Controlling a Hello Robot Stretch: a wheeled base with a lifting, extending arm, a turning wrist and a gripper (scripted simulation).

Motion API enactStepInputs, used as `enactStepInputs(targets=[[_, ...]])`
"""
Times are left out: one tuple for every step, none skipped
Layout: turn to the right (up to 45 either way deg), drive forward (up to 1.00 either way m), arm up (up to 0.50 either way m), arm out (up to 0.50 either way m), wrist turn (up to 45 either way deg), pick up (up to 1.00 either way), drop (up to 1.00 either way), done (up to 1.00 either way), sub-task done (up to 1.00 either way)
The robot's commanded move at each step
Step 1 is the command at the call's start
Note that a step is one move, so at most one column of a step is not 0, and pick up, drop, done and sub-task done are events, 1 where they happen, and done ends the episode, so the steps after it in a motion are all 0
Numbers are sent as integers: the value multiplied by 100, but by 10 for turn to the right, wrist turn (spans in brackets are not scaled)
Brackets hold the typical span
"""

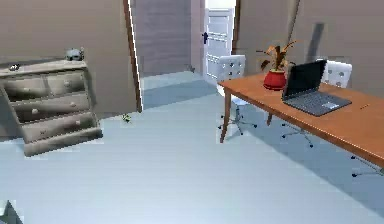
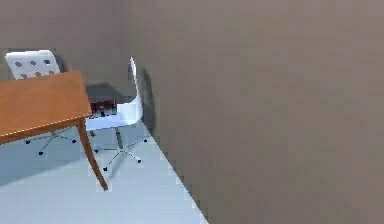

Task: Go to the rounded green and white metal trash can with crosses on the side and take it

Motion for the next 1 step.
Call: enactStepInputs(targets=[[450, 0, 0, 0, 0, 0, 0, 0, 0]])
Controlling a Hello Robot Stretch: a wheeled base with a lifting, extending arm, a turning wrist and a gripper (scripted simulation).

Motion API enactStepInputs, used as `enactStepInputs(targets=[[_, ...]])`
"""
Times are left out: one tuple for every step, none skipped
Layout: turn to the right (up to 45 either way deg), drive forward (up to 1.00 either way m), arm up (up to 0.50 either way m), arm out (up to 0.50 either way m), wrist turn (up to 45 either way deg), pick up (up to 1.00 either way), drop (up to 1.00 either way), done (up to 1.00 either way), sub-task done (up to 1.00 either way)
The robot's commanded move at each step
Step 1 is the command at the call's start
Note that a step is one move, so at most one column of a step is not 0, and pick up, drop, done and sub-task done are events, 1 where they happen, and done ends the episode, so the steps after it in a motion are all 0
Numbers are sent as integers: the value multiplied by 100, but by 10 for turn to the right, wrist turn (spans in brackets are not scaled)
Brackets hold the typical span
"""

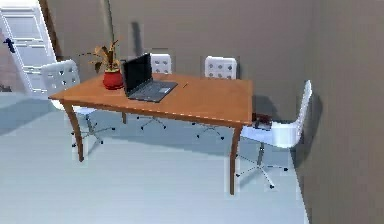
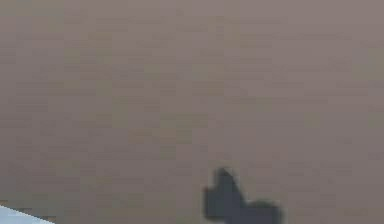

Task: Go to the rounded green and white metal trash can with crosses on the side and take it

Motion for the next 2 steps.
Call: enactStepInputs(targets=[[150, 0, 0, 0, 0, 0, 0, 0, 0], [0, 15, 0, 0, 0, 0, 0, 0, 0]])
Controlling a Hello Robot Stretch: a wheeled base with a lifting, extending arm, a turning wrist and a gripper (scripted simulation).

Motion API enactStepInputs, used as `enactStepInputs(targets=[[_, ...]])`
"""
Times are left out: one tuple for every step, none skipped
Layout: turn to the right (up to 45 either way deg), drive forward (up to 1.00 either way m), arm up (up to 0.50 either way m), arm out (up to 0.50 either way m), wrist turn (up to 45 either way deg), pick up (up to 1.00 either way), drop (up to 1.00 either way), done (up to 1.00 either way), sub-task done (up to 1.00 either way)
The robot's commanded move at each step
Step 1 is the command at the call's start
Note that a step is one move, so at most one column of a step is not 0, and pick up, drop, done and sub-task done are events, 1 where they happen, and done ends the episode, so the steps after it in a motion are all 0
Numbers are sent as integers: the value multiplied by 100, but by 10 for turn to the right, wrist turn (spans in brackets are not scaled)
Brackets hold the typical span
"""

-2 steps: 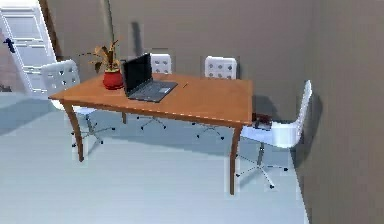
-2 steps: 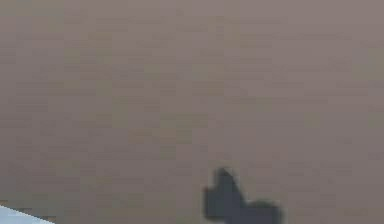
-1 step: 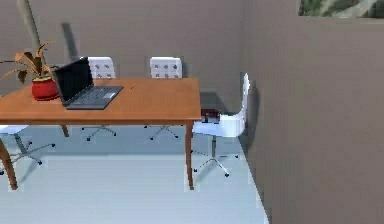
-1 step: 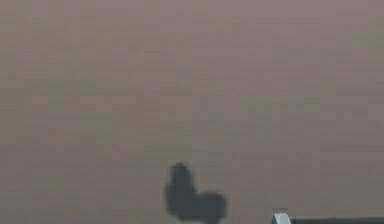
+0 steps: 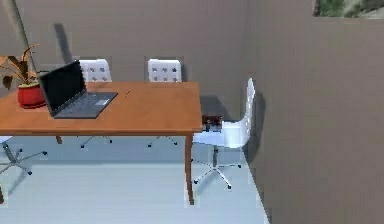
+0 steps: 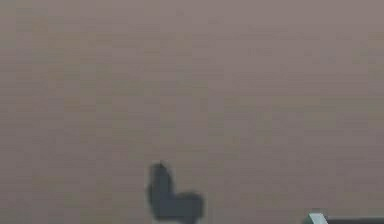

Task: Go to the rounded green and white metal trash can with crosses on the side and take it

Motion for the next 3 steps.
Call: enactStepInputs(targets=[[-450, 0, 0, 0, 0, 0, 0, 0, 0], [-240, 0, 0, 0, 0, 0, 0, 0, 0], [0, 100, 0, 0, 0, 0, 0, 0, 0]])
